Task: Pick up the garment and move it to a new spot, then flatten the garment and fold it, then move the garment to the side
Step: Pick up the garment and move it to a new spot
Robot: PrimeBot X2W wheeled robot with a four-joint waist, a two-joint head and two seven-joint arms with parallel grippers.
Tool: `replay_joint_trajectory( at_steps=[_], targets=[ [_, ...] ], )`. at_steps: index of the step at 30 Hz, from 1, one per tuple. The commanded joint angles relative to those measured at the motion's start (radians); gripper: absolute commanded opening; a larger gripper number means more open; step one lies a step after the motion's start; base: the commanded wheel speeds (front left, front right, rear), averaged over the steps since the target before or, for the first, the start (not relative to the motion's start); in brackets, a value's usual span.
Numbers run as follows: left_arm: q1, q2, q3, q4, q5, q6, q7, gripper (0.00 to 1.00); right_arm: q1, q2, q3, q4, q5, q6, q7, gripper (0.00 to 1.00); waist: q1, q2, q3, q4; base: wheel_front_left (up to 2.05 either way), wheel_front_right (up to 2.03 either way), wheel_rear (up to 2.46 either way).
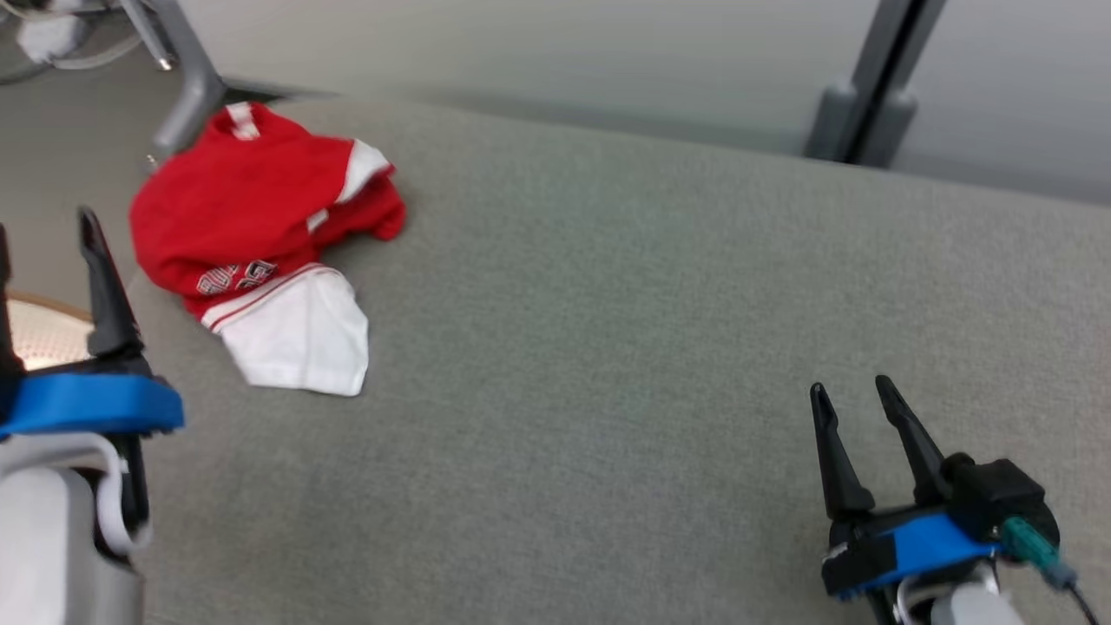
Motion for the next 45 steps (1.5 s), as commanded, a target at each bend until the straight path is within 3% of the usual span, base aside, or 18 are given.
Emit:
replay_joint_trajectory(
  at_steps=[1,9,19,28,40,41,42,43,45],
  targets=[
    [-0.059,0.008,0.007,0.010,-0.015,-0.008,0.008,1.00,-0.019,-0.006,-0.008,-0.016,-0.017,0.002,0.003,1.00,-0.0001,0.0000,0.027,-0.013,0.00,0.00,0.00],
    [-0.277,0.053,0.008,0.106,-0.050,-0.053,0.044,1.00,-0.058,-0.006,-0.037,-0.098,-0.064,0.002,0.027,1.00,-0.0001,0.0000,0.148,-0.077,0.00,0.00,0.00],
    [-0.507,0.087,-0.030,0.378,-0.070,-0.105,0.112,1.00,-0.087,-0.005,-0.055,-0.206,-0.091,0.001,0.057,1.00,-0.0001,0.0000,0.262,-0.137,0.00,0.00,0.00],
    [-0.582,0.075,-0.063,0.686,-0.100,-0.136,0.200,1.00,-0.093,-0.005,-0.069,-0.231,-0.100,0.001,0.067,1.00,-0.0001,0.0000,0.301,-0.150,0.00,0.00,0.00],
    [-0.625,0.069,-0.089,0.944,-0.118,-0.149,0.242,1.00,-0.104,-0.005,-0.059,-0.243,-0.106,0.001,0.076,1.00,-0.0001,0.0000,0.313,-0.169,0.00,0.00,0.00],
    [-0.630,0.072,-0.091,0.959,-0.117,-0.149,0.244,0.76,-0.105,-0.005,-0.059,-0.243,-0.105,0.001,0.078,1.00,-0.0001,0.0000,0.312,-0.172,0.00,0.00,0.00],
    [-0.634,0.073,-0.093,0.968,-0.116,-0.149,0.242,0.23,-0.104,-0.005,-0.061,-0.244,-0.105,0.001,0.078,1.00,-0.0001,0.0000,0.312,-0.173,0.00,0.00,0.00],
    [-0.637,0.074,-0.095,0.978,-0.116,-0.149,0.237,0.00,-0.102,-0.005,-0.061,-0.245,-0.105,0.001,0.078,1.00,-0.0001,0.0000,0.312,-0.175,0.00,0.00,0.00],
    [-0.646,0.079,-0.101,0.989,-0.113,-0.148,0.220,0.00,-0.098,-0.005,-0.063,-0.247,-0.104,0.001,0.078,1.00,-0.0001,0.0000,0.311,-0.178,0.00,0.00,0.00]
  ],
)
